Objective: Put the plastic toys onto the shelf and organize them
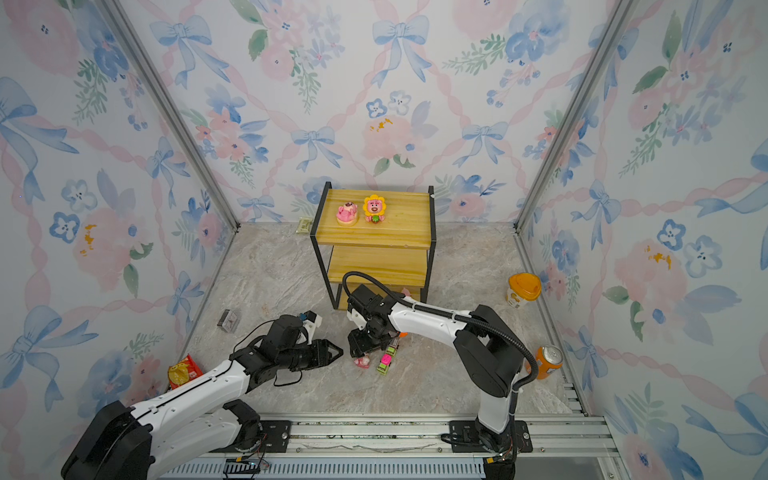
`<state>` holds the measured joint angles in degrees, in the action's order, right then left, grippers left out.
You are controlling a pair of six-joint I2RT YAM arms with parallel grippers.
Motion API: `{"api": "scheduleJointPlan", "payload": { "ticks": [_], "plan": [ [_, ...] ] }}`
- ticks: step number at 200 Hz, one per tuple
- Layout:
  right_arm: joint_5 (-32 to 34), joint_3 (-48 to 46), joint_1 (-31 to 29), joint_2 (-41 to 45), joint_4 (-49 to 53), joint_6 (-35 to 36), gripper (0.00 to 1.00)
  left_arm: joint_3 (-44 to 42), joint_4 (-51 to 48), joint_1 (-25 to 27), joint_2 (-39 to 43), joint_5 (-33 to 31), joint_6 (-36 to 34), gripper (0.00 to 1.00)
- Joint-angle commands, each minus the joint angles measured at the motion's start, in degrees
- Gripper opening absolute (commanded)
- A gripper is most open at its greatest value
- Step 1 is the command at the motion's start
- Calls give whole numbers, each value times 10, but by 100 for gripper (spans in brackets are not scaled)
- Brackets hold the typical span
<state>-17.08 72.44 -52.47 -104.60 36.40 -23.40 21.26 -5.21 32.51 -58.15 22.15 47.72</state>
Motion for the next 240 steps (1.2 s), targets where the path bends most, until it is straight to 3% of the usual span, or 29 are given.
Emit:
{"api": "scheduleJointPlan", "payload": {
  "ticks": [1, 45, 181, 240],
  "plan": [
    [23, -13, -12, 5, -7, -25, 58, -8, 2, -5, 9, 6, -11, 51],
    [53, -31, -16, -9, -10, -21, 58, -10, 1, -6, 11, 9, -7, 51],
    [30, -28, -46, -43, 15, 59, 54, -22, 1, -6, 40, -1, 11, 51],
    [76, 19, -48, -29, 104, 125, 57, -20, 0, -6, 38, -2, 7, 51]
  ]
}}
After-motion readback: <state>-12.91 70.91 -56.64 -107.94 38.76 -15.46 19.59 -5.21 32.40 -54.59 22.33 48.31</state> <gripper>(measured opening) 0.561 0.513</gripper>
